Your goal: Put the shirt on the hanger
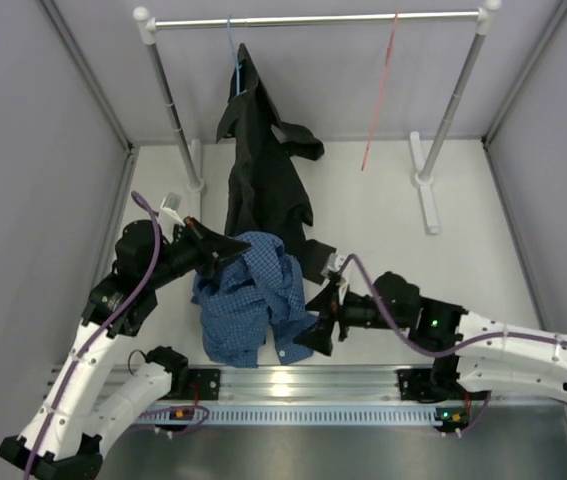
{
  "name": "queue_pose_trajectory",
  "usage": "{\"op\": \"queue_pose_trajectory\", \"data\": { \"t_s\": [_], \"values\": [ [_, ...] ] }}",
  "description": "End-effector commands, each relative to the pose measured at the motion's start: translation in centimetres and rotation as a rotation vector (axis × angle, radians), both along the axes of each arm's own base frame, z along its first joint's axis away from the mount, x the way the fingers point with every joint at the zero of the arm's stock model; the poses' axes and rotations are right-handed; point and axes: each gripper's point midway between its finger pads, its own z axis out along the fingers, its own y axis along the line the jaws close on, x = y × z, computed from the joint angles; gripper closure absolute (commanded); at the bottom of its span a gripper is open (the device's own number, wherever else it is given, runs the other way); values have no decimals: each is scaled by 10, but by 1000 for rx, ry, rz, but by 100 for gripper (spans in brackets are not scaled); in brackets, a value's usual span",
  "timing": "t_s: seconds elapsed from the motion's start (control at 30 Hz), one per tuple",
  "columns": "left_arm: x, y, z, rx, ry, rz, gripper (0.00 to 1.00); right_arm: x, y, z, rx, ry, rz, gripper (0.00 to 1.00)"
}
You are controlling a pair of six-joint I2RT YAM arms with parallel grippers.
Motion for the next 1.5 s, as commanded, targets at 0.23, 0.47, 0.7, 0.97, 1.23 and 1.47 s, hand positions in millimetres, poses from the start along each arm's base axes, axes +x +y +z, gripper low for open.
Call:
{"op": "queue_pose_trajectory", "data": {
  "t_s": [0.23, 0.47, 0.7, 0.97, 1.23, 1.47],
  "values": [
    [-17, 2, 39, -76, -142, -24, 100, 57, 60, 52, 110, -311, -241, 84],
    [-35, -14, 45, 13, -275, -243, 100, 10, -8, 128, 253, -262, -222, 100],
    [-51, -99, 2, 233, -303, -460, 100, -26, -113, 194, 444, -121, -204, 100],
    [-54, -237, 60, 283, -484, -536, 100, -48, -193, 265, 563, -86, -187, 100],
    [-38, -323, 179, 10, -725, -782, 100, -66, -220, 333, 611, -130, -122, 100],
    [92, -317, 50, 141, -473, -710, 62, -27, -180, 294, 499, -41, -296, 100]
  ]
}}
